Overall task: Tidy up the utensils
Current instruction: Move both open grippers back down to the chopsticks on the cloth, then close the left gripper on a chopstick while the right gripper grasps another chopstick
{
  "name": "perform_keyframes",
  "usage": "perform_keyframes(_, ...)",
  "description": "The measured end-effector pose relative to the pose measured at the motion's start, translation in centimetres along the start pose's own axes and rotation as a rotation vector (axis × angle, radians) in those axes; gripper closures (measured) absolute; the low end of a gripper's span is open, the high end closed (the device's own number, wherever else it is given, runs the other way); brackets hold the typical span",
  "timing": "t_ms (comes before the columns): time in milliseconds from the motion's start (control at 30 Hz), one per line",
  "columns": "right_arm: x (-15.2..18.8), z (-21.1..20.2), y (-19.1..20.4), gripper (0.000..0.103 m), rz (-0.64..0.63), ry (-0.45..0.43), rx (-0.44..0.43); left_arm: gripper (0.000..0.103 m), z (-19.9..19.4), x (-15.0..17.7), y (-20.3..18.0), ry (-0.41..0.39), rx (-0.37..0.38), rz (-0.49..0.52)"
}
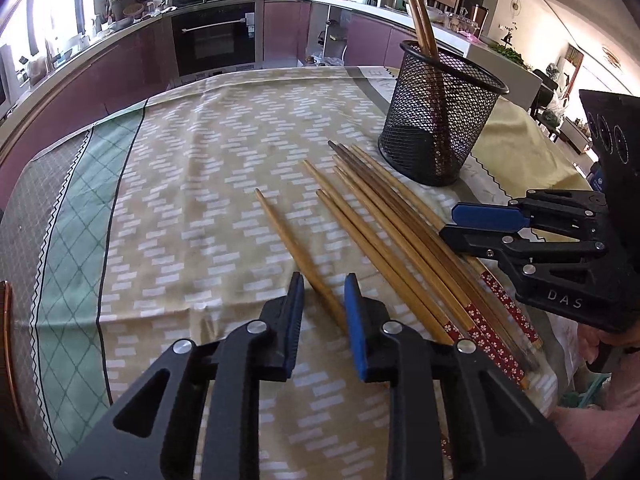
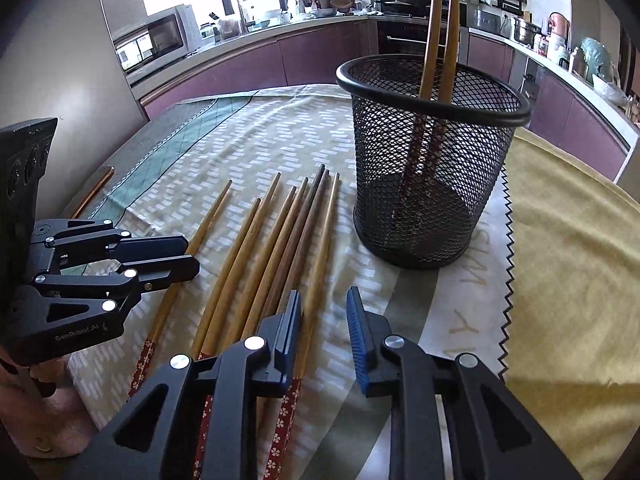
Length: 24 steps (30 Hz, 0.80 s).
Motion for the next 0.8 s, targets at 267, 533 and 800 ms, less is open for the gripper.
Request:
perform_keyframes(267,-0.9,0.9,0.4,0.082,-0.015,-0.006,0.027,0.085,0.8,-0.6,-0.3,-0.007,-0.031,0.023)
perform_keyframes(533,-1.3,1.1,0.2,0.096,0.033,-0.02,0.001,0.092,0.9,-0.7,-0.3,-0.017,-0.045,0.005)
perform_keyframes(800,-1.0,0.3,-0.4,0.097,0.07,-0.034,-0.035,0.096,0.7,-0.4,-0.1,-0.022,-0.03,-0.018)
Point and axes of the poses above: each gripper's, at about its wrist camera, not at the fingertips, and z roughly the way its jaws point, y to its left, x to its underside, the point moved 2 cm from there along z, roughly the way its jaws point
